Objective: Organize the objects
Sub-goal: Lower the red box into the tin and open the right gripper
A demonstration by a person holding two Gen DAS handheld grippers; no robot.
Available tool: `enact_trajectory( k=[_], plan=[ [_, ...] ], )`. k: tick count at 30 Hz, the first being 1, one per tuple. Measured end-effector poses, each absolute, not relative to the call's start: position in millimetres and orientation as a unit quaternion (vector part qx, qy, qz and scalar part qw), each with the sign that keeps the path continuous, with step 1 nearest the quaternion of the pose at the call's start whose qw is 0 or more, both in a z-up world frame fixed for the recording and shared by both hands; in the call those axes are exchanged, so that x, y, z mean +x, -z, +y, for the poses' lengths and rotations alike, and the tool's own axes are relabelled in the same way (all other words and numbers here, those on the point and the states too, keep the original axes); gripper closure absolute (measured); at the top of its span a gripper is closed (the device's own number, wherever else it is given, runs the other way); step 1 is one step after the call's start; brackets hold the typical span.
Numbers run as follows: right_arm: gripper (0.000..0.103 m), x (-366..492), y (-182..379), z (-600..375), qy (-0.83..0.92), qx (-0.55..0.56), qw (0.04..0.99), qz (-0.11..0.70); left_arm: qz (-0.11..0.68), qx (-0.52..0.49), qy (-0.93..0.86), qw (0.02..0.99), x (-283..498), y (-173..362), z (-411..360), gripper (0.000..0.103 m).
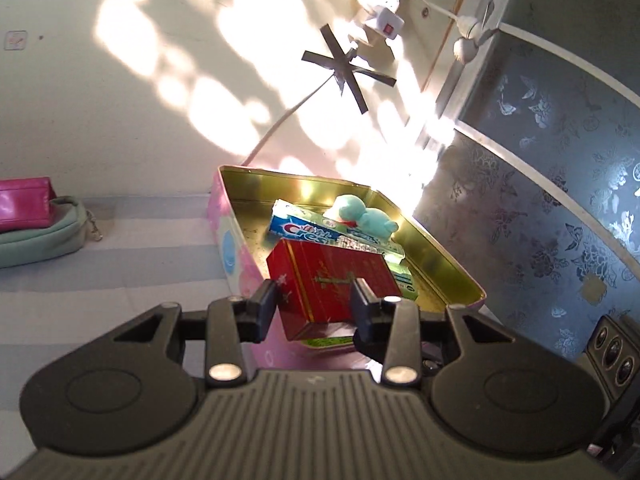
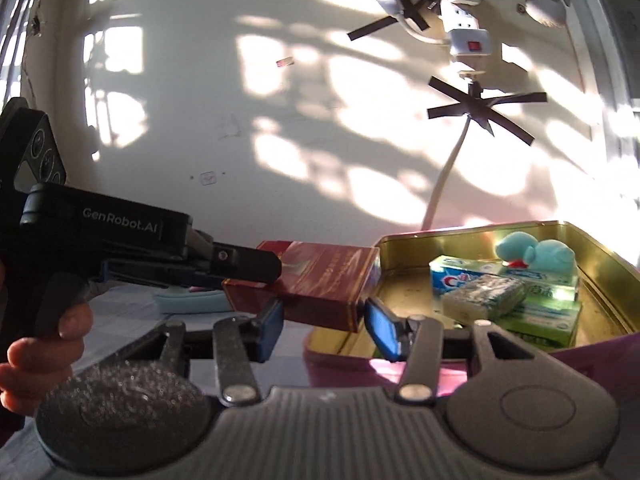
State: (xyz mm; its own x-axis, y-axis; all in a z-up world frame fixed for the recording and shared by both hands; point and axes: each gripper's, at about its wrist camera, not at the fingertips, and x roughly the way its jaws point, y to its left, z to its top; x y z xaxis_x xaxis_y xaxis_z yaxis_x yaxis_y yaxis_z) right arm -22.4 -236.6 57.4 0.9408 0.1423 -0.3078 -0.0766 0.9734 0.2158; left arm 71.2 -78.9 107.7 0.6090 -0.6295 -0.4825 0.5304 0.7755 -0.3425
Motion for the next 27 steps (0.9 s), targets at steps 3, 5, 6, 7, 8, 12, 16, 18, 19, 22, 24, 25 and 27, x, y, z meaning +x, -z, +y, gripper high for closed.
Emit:
enact_trajectory(
  k=[3, 5, 6, 7, 8, 12, 16, 18, 19, 22, 24, 25, 27],
  plan=[
    [0.057, -7.3, -48.7, -264.1, -0.036, 0.124, 0.972, 0.196, 0.327, -0.076, 0.328, 0.883, 91.7, -96.8, -101.9, 0.060],
    [0.057, 5.0, -45.2, -279.8, -0.031, 0.140, 0.966, 0.217, 0.347, -0.081, 0.324, 0.876, 106.1, -90.4, -116.2, 0.060],
    [0.054, 10.5, -44.4, -287.6, -0.029, 0.148, 0.963, 0.222, 0.354, -0.082, 0.323, 0.874, 111.5, -87.9, -120.7, 0.060],
    [0.053, 15.0, -44.1, -293.0, -0.027, 0.153, 0.962, 0.225, 0.359, -0.082, 0.321, 0.873, 116.4, -85.4, -127.5, 0.061],
    [0.053, 20.2, -43.9, -298.2, -0.020, 0.154, 0.962, 0.225, 0.362, -0.077, 0.317, 0.873, 120.0, -83.4, -133.4, 0.060],
    [0.052, 44.8, -38.2, -304.7, 0.028, 0.117, 0.967, 0.223, 0.342, -0.023, 0.262, 0.902, 127.0, -76.7, -154.5, 0.056],
    [0.048, 40.4, -29.1, -309.1, 0.041, 0.133, 0.970, 0.201, 0.328, -0.023, 0.242, 0.913, 124.5, -77.7, -146.7, 0.050],
    [0.046, 29.4, -29.2, -309.7, 0.047, 0.131, 0.973, 0.183, 0.324, -0.024, 0.241, 0.915, 118.9, -79.0, -142.7, 0.050],
    [0.046, 25.5, -30.1, -309.1, 0.053, 0.129, 0.974, 0.177, 0.319, -0.021, 0.240, 0.917, 114.1, -80.9, -143.0, 0.050],
    [0.046, 12.6, -34.4, -309.6, 0.058, 0.143, 0.975, 0.159, 0.296, -0.005, 0.237, 0.925, 95.7, -86.1, -141.4, 0.050],
    [0.046, 2.3, -35.9, -308.6, 0.060, 0.152, 0.975, 0.151, 0.283, 0.006, 0.237, 0.929, 83.6, -88.7, -139.9, 0.050],
    [0.046, -3.2, -37.3, -307.2, 0.062, 0.157, 0.974, 0.148, 0.279, 0.013, 0.238, 0.930, 77.1, -89.1, -140.3, 0.050],
    [0.046, -15.4, -38.5, -304.3, 0.065, 0.166, 0.973, 0.143, 0.272, 0.025, 0.236, 0.933, 66.3, -89.3, -138.6, 0.050]
  ],
)
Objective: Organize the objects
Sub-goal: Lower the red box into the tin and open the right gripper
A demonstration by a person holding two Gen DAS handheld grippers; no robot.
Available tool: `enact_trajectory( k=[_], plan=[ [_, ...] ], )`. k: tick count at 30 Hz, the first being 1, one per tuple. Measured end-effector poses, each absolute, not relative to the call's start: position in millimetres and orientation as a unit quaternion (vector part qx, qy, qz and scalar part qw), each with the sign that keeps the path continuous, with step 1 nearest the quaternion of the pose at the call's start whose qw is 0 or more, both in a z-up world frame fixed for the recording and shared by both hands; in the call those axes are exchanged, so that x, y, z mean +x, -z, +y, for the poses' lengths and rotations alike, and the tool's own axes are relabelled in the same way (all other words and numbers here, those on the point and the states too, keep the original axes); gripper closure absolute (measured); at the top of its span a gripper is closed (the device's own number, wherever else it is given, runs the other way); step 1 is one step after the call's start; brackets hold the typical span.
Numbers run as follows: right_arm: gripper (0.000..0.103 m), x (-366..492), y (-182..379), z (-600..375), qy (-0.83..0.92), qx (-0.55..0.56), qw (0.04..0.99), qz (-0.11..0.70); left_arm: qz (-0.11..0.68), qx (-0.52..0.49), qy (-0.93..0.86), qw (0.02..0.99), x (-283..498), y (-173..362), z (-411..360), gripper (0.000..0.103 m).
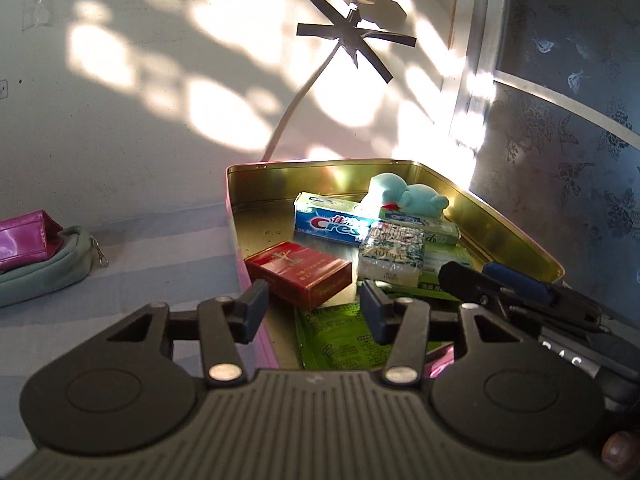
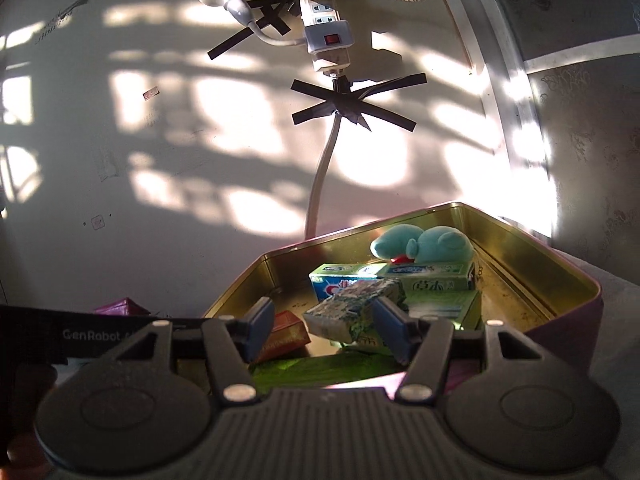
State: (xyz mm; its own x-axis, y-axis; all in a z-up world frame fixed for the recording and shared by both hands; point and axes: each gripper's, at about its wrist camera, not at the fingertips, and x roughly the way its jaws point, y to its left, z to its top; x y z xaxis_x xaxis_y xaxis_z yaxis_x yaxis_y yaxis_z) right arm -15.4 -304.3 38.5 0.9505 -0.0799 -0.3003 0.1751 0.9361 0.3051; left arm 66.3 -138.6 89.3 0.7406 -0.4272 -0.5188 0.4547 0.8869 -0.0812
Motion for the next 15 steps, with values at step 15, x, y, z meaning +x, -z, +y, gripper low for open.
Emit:
enact_trajectory(
  k=[15],
  plan=[
    [0.043, -47.0, -10.9, -253.2, 0.020, 0.184, 0.953, 0.239, 0.310, 0.056, 0.178, 0.932, 32.4, -48.4, -86.3, 0.046]
  ],
)
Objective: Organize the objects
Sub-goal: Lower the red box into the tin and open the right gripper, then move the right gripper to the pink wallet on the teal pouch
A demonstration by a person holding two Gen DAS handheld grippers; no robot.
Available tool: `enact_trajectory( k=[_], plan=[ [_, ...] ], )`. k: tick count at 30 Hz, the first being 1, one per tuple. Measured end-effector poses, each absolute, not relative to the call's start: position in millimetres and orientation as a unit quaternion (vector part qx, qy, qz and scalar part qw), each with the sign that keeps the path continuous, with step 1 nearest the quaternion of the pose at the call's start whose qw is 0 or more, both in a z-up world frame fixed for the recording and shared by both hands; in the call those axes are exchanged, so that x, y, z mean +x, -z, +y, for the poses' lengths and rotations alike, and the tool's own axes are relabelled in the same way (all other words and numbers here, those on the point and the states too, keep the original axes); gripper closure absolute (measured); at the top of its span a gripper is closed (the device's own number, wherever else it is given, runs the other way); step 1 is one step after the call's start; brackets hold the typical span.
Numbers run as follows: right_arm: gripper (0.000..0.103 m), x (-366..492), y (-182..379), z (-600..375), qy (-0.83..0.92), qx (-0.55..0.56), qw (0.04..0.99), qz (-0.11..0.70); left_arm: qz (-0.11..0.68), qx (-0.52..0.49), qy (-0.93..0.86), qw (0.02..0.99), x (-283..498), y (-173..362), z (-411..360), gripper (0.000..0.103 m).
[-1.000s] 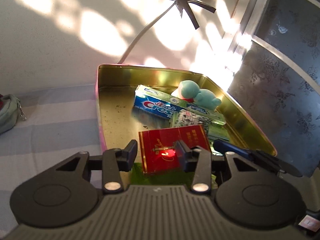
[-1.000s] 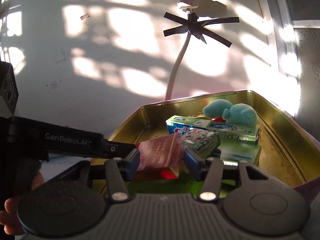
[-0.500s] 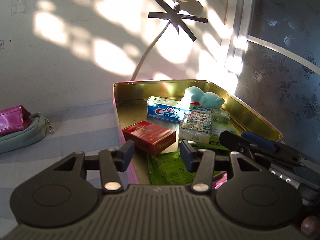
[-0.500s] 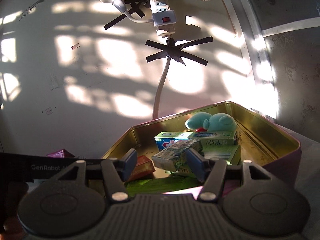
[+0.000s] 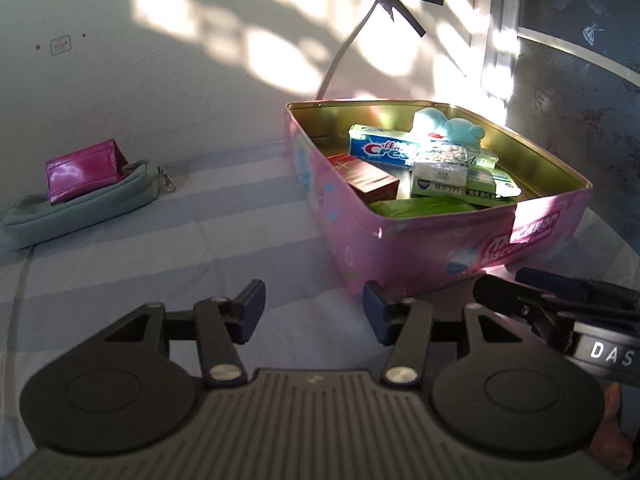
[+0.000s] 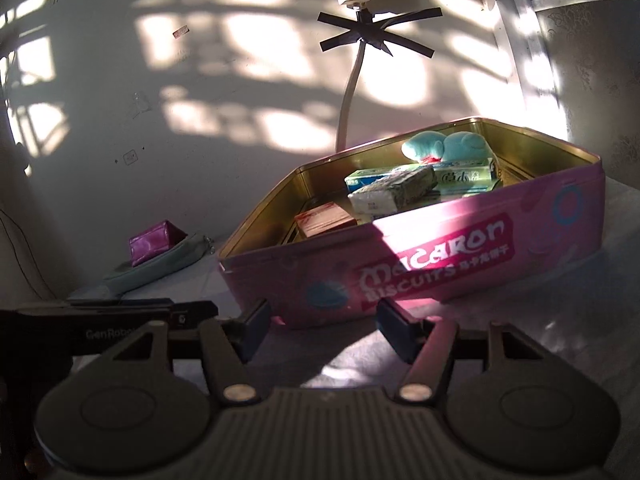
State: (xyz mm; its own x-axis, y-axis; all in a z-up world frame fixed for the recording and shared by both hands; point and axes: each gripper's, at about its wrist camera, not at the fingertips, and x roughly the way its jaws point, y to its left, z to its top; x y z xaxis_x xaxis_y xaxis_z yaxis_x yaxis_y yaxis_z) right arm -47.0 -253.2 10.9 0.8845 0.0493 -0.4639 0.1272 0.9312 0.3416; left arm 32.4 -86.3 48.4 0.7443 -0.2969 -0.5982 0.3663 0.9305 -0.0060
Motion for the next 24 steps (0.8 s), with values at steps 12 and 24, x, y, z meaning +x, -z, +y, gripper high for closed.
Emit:
enact_trajectory(
  k=[12, 24],
  plan=[
    [0.035, -12.4, -1.4, -189.5, -0.042, 0.120, 0.942, 0.311, 0.320, 0.065, 0.077, 0.942, 49.2, -22.1, -17.3, 0.039],
    [0.034, 2.7, -1.7, -148.1, -0.066, 0.075, 0.942, 0.321, 0.310, 0.058, 0.034, 0.948, 66.1, -20.0, 27.9, 0.038]
  ],
)
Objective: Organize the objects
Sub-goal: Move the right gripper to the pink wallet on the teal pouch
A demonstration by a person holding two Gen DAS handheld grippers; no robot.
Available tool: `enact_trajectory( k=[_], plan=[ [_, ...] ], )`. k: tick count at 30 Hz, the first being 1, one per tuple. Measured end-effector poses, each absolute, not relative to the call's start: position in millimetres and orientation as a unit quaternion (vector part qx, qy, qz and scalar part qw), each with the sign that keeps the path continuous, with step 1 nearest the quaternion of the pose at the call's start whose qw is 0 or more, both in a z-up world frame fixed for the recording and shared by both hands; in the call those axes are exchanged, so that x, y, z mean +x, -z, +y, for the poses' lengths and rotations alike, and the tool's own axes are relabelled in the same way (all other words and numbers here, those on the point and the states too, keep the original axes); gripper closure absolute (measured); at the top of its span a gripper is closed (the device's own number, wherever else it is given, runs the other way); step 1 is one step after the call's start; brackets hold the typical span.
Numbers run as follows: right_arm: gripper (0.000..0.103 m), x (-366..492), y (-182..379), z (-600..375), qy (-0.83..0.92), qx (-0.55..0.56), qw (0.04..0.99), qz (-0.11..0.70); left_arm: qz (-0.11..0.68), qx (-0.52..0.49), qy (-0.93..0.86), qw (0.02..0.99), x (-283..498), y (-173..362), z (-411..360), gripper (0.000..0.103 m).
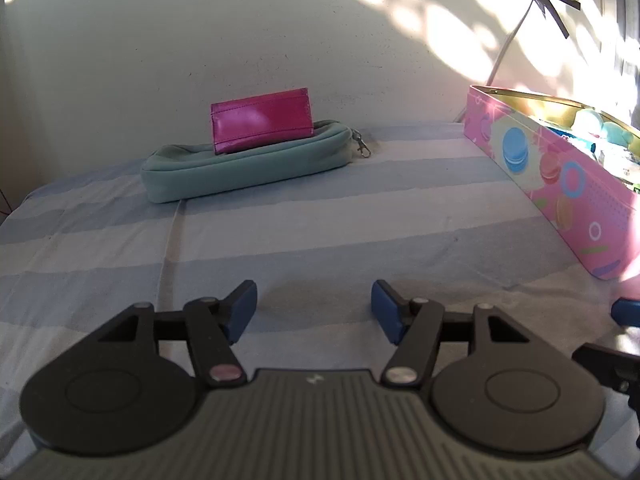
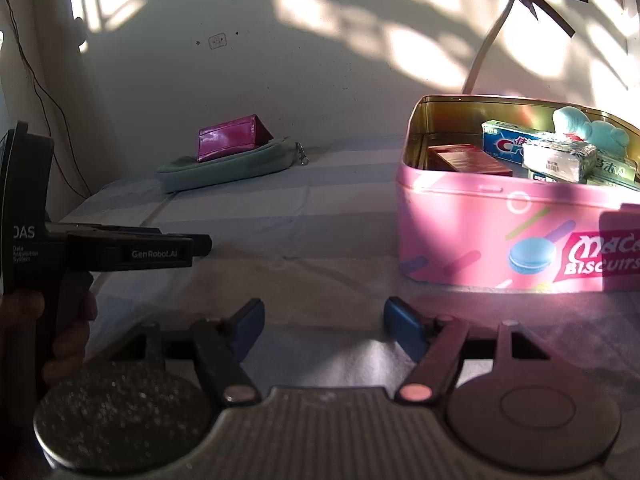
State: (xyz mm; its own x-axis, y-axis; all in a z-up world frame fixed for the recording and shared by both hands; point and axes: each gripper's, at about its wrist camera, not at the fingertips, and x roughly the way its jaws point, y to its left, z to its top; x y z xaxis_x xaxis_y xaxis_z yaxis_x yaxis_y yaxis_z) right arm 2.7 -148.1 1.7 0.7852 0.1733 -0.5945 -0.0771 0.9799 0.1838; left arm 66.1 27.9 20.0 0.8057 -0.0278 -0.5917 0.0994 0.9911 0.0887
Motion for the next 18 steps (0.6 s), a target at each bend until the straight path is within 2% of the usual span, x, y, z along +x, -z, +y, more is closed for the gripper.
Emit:
enact_trajectory(
  k=[11, 18],
  plan=[
    [0.032, 16.8, -1.1, -124.5, -0.078, 0.052, 0.940, 0.327, 0.301, 0.077, 0.020, 0.950, 77.7, -18.1, 54.4, 0.034],
    [0.030, 39.2, -1.4, -97.0, -0.101, 0.035, 0.937, 0.334, 0.309, 0.025, -0.008, 0.951, 91.1, -17.0, 89.3, 0.033]
  ],
)
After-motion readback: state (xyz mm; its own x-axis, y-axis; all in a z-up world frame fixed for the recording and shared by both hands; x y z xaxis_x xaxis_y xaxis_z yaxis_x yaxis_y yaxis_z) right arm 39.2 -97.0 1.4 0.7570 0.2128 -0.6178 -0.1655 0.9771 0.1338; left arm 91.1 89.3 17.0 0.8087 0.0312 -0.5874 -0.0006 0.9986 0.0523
